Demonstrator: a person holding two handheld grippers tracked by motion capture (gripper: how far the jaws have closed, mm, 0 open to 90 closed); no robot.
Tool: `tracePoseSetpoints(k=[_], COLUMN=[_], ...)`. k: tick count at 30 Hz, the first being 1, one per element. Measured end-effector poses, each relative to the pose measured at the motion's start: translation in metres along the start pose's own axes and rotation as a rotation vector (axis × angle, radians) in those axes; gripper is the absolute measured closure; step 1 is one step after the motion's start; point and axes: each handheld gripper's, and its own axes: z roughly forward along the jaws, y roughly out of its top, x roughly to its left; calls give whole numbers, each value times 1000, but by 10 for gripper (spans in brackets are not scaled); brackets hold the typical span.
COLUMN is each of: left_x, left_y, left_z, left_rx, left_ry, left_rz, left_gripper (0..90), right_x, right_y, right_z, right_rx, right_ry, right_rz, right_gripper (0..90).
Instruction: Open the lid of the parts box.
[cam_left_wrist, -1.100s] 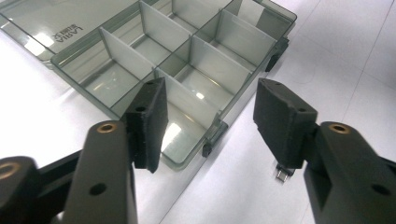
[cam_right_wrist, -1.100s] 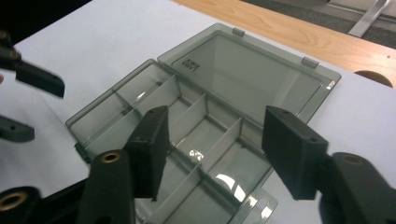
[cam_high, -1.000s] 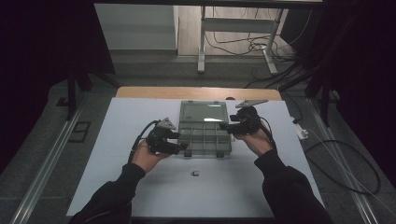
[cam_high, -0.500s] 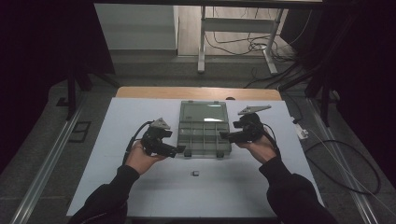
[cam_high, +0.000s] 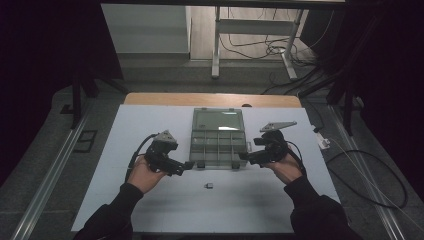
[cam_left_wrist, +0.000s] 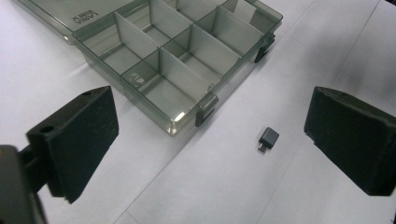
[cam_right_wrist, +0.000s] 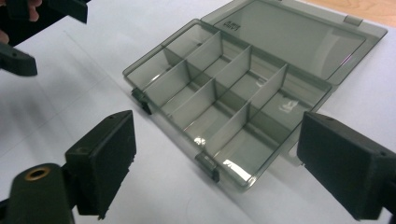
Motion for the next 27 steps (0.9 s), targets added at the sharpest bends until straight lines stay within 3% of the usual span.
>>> tracePoseSetpoints(k=[13,17,27], left_x=[-2,-3,-5], left_y=[-18,-23,-35], left_z=[-24,-30,-46], left_rx=[-41,-48,-65], left_ry=[19,44,60], left_rz=[-17,-7,-16], left_gripper=[0,0,0], right_x=[6,9,10], right_y=[-21,-28,-46], right_z=[-17,-24,-41], right_rx=[-8,-3,-18], right_ry=[3,-3,-21], right_rz=[8,3,18], right_gripper=[13,4,3])
